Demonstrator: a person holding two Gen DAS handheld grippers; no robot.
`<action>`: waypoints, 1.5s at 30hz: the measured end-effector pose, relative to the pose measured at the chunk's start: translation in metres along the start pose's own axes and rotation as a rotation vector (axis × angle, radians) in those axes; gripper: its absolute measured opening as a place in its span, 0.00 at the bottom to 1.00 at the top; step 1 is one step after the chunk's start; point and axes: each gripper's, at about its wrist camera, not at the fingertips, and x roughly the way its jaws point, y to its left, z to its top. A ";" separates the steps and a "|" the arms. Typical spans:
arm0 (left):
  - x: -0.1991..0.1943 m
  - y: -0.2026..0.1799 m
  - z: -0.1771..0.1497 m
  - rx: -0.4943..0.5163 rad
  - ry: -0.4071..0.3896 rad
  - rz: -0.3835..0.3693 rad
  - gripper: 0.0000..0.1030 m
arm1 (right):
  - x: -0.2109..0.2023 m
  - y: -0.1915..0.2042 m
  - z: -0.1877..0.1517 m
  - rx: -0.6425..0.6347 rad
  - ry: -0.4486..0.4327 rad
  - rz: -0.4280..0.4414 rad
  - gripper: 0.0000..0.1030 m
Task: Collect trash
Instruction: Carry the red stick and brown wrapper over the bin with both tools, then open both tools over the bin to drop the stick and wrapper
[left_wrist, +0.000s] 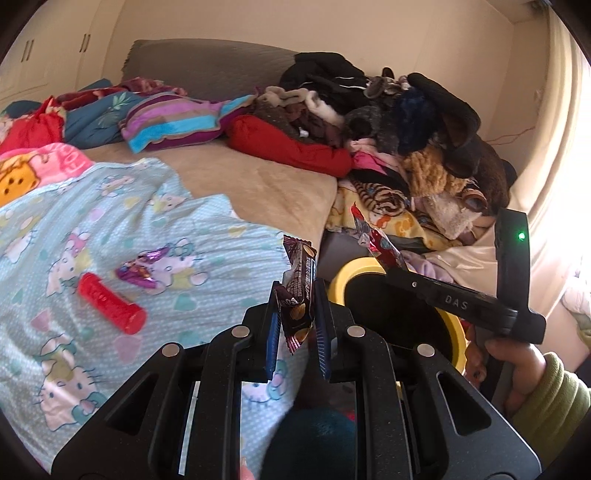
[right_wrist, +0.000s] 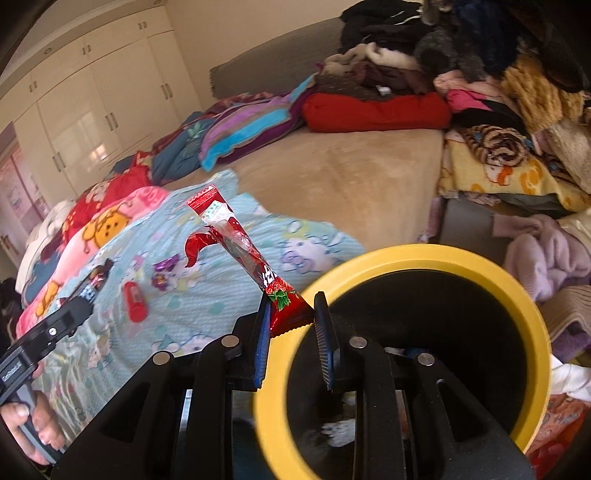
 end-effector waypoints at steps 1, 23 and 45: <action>0.001 -0.003 0.000 0.007 0.003 -0.005 0.11 | -0.001 -0.004 0.000 0.004 -0.003 -0.008 0.21; 0.033 -0.070 -0.009 0.136 0.062 -0.089 0.11 | -0.016 -0.091 -0.011 0.176 0.006 -0.140 0.21; 0.085 -0.122 -0.031 0.221 0.181 -0.178 0.11 | -0.018 -0.141 -0.027 0.290 0.062 -0.181 0.23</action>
